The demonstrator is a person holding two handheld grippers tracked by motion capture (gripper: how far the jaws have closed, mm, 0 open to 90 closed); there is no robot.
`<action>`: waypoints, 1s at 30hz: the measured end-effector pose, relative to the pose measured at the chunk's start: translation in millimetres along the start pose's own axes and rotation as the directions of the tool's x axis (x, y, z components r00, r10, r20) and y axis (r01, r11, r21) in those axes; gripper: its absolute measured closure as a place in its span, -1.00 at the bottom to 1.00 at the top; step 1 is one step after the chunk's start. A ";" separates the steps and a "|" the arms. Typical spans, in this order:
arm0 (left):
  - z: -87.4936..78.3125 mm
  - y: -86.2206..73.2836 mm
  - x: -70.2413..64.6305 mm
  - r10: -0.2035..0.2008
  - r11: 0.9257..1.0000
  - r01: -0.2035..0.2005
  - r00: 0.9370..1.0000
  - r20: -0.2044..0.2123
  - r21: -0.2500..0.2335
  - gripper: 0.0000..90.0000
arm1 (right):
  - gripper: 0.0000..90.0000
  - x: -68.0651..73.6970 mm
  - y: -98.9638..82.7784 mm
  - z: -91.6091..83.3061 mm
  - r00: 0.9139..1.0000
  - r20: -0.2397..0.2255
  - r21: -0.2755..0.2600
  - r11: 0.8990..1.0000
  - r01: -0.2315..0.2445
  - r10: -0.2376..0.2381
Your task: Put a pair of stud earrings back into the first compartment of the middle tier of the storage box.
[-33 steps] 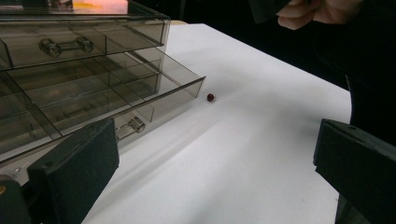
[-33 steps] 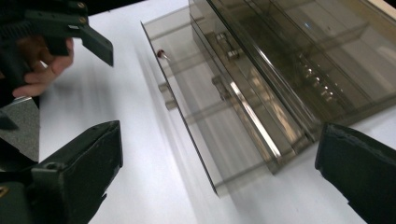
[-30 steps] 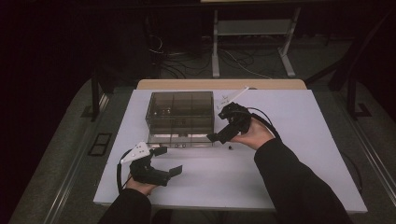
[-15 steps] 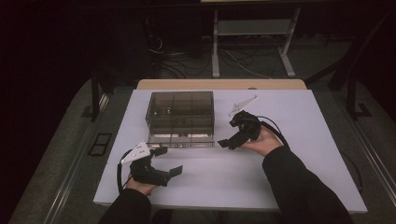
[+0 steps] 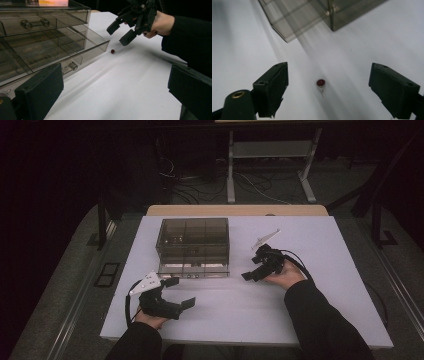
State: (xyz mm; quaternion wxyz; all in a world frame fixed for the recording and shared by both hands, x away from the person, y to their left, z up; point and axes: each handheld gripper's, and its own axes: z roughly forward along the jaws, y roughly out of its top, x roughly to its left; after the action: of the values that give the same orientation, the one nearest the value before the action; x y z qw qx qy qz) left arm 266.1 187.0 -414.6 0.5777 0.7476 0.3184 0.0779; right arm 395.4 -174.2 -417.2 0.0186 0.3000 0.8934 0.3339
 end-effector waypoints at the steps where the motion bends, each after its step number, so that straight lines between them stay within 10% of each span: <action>1: 0.0 0.0 0.0 0.000 1.000 0.000 1.000 0.000 0.000 -1.00 | -0.58 -1.8 -2.1 1.4 1.000 -0.001 0.007 1.000 -0.001 0.001; 30: 0.8 -0.5 -0.4 -0.001 1.000 0.001 1.000 0.005 0.005 -1.00 | 0.75 9.3 -13.5 20.6 0.999 0.006 0.011 0.999 0.053 -0.054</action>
State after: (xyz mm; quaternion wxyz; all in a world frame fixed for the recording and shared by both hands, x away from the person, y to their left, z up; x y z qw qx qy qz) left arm 266.0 186.2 -415.2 0.5765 0.7491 0.3177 0.0750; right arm 385.5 -165.2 -439.8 0.0289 0.2772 0.9029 0.3273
